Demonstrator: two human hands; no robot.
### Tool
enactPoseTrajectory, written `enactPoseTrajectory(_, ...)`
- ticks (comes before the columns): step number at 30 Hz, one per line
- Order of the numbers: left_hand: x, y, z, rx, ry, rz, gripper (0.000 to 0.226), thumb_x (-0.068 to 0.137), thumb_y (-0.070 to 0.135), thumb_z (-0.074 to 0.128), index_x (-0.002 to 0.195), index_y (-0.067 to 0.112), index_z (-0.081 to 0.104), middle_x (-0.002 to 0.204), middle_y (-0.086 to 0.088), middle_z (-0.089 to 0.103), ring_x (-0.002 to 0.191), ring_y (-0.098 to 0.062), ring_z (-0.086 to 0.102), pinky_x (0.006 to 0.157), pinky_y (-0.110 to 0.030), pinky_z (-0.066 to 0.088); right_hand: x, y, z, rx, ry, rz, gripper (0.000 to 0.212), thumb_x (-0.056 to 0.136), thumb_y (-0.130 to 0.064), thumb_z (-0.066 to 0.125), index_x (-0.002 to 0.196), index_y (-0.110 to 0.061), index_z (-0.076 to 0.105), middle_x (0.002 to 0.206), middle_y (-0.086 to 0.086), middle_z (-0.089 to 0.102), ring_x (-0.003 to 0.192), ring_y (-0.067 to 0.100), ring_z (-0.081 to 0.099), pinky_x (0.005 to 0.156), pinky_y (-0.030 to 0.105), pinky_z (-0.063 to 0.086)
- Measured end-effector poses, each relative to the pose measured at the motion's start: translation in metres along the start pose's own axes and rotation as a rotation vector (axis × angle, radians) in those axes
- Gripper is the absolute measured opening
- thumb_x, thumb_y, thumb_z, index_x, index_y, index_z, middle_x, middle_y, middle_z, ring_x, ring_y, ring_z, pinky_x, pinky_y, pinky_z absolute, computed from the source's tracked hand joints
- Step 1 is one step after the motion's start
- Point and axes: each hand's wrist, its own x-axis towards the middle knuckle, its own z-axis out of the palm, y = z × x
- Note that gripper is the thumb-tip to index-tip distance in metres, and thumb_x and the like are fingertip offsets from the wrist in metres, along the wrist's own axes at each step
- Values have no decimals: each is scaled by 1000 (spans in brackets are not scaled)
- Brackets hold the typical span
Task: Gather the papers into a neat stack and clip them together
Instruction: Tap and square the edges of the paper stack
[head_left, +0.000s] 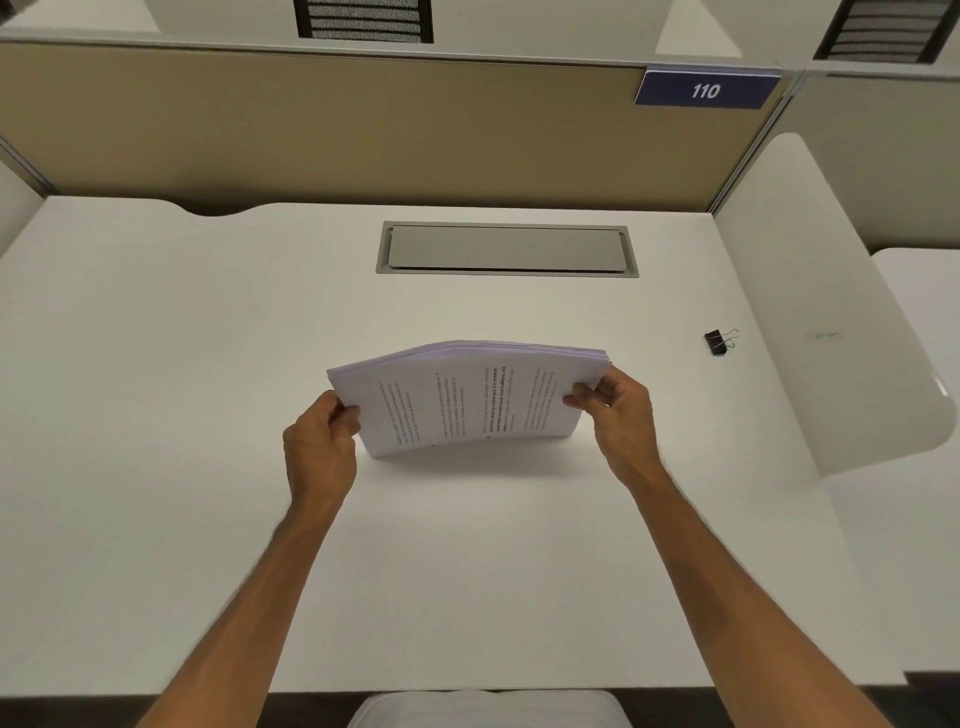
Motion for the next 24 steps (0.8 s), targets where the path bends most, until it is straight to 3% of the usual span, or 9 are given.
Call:
enactPoseTrajectory(3,-3,4,1,-20,-29,18,25,102,1,45,116,8,64,103,-2,69,91,-26,69,88,-45,58,-3,2,2,-27,-6,-13,31,97,1,54,125,-8,63,113,9,72,106,26,68,91,48,59)
enactPoseTrajectory(6,-8,9,4,-40,-115,25,26,106,3,37,128,10,50,115,-2,62,90,-19,69,79,-26,54,-10,1,9,-45,-12,-19,33,102,-4,47,133,-11,55,112,2,68,102,5,66,87,42,61)
enactPoseTrajectory(9,-10,10,8,-73,-165,11,29,107,6,34,133,17,41,123,-1,58,93,-15,69,85,-33,52,-13,-2,15,-52,-19,-21,32,103,-4,44,134,-11,48,110,-9,62,96,-11,63,86,37,61)
enactPoseTrajectory(12,-10,9,9,-68,-171,13,30,108,7,31,136,17,40,124,1,58,97,-19,68,87,-35,49,-13,-1,18,-74,-15,-43,29,103,-4,43,133,-8,45,111,-14,59,98,-14,61,84,32,62)
enactPoseTrajectory(14,-10,9,9,-66,-161,19,31,108,7,31,135,16,42,122,2,58,96,-17,68,84,-31,48,-13,-1,18,-108,-16,-73,28,104,-3,41,131,-6,46,110,-12,59,98,-11,61,79,26,62)
enactPoseTrajectory(16,-9,10,9,-59,-109,21,29,108,7,33,130,14,50,117,2,61,91,-17,68,76,-25,49,-11,-1,16,-129,23,-97,24,103,-2,40,124,-5,51,111,-3,62,99,3,64,76,24,61)
enactPoseTrajectory(19,-7,9,9,-64,18,17,26,105,4,41,120,9,62,108,0,66,81,-16,69,69,-16,49,-5,1,11,-115,77,-112,18,101,-4,46,112,-4,61,108,8,69,95,22,67,76,33,63)
enactPoseTrajectory(24,-5,1,8,-162,104,25,15,99,0,55,100,3,69,96,-4,72,82,-19,71,84,-31,59,0,4,2,-30,67,-61,22,95,4,55,106,-8,70,98,3,75,85,15,73,84,37,61)
